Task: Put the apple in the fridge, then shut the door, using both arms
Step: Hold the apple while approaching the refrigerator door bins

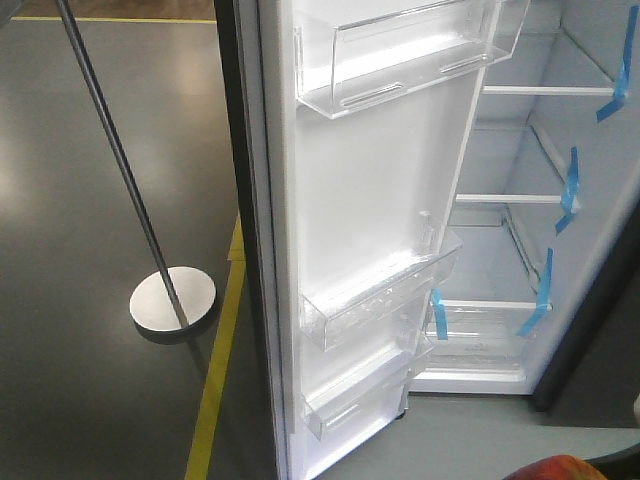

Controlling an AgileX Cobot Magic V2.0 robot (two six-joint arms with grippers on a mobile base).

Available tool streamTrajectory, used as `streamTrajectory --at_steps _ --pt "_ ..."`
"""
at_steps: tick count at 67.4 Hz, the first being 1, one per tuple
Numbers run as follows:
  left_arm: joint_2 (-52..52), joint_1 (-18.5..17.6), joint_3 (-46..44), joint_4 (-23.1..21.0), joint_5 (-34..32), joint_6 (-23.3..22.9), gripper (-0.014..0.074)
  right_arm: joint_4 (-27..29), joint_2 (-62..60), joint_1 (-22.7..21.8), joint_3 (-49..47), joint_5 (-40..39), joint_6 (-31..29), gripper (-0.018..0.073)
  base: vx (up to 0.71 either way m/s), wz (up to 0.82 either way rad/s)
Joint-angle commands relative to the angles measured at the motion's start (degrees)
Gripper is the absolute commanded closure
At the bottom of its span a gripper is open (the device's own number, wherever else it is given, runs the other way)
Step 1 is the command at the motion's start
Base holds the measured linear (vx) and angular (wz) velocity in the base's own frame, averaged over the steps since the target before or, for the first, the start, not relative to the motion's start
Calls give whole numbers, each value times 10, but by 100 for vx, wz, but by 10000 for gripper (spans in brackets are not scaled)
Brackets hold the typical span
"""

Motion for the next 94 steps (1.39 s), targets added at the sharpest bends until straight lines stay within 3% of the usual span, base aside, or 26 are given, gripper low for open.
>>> streamTrajectory --at_steps 1,94 --pt "0 -1 7 0 -40 -5 603 15 0 0 -16 -30 -3 410 9 -3" --pt "0 -1 7 0 -40 -5 603 15 0 0 -16 -30 -3 410 7 0"
